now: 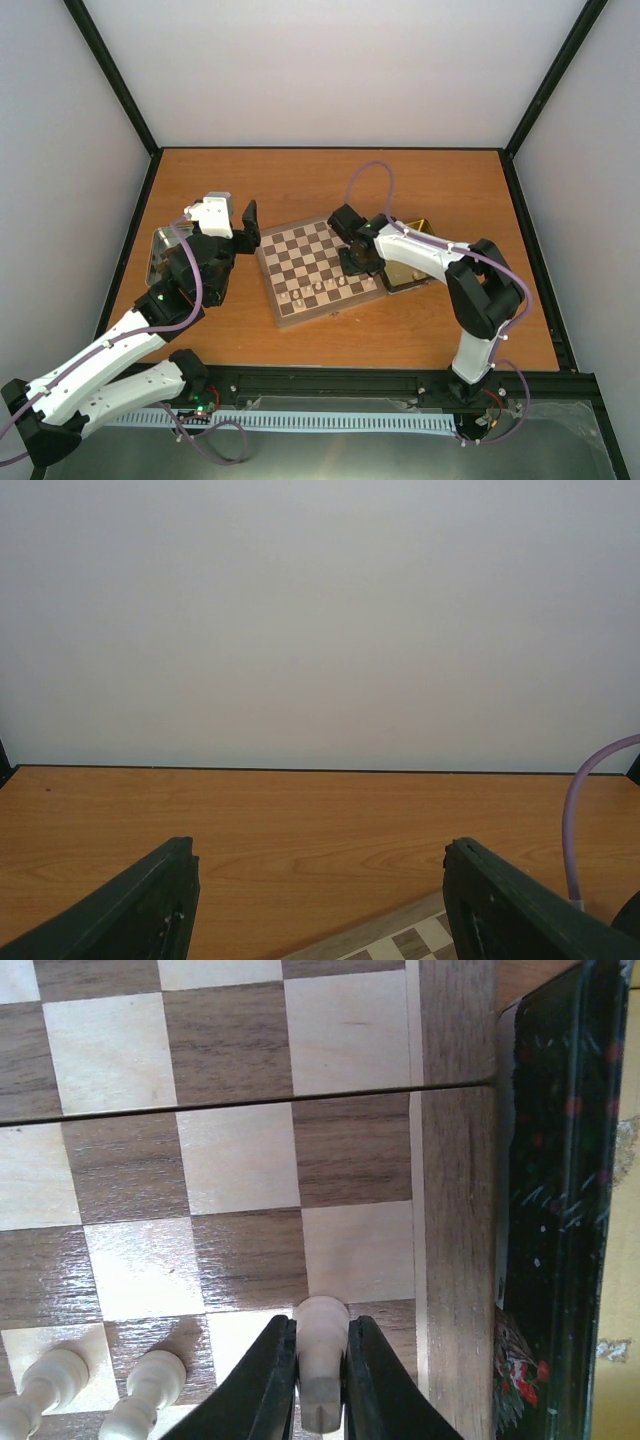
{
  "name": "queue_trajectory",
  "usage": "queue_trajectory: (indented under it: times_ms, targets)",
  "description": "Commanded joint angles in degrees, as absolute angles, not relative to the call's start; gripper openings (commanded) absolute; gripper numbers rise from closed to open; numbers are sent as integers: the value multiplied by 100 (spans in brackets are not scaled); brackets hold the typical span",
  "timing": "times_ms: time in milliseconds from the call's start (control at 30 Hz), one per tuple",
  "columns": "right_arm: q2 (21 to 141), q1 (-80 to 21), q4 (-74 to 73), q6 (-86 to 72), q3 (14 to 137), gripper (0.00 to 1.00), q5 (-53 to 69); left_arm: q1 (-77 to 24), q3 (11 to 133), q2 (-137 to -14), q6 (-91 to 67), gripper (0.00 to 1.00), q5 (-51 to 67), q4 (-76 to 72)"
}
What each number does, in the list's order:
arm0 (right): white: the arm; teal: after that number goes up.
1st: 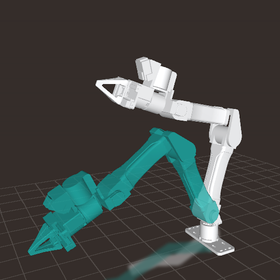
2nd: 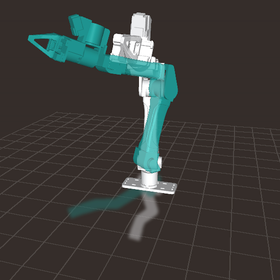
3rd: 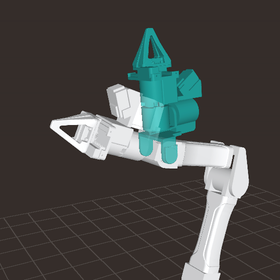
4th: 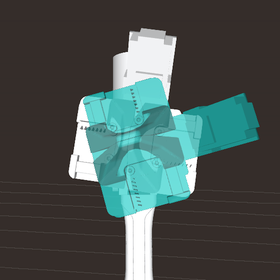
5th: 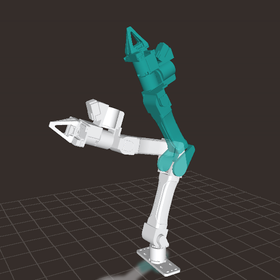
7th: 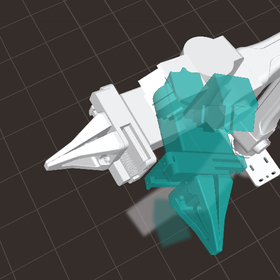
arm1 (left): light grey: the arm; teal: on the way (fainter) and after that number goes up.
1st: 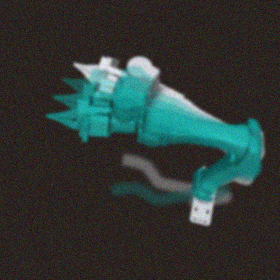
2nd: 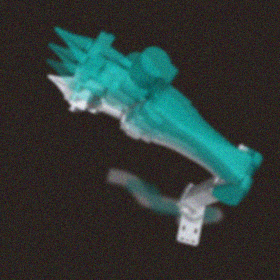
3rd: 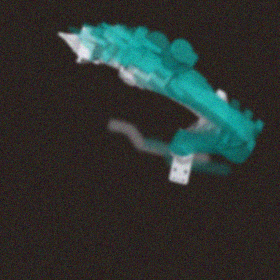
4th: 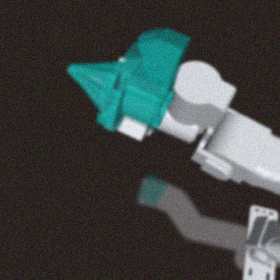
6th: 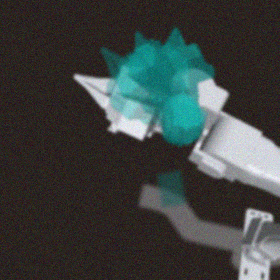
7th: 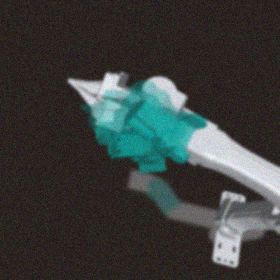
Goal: Set up the chess pieces on the board
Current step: Place the chess piece on the chessboard.
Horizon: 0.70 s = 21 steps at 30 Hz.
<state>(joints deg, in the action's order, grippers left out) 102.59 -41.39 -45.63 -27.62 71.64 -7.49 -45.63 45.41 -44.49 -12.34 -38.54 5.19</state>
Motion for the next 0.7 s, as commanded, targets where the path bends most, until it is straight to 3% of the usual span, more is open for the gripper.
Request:
queue_trajectory:
  times_ms: [0,667]
  targets:
    - [10145,-4279,-4606,-2769,7238,12,-817,-4525,4573,-4416,-1177,68,-3851,530]
    - [9559,-4832,-4906,-3551,6586,12,-733,-4526,4580,-4442,-1213,68,-3814,543]
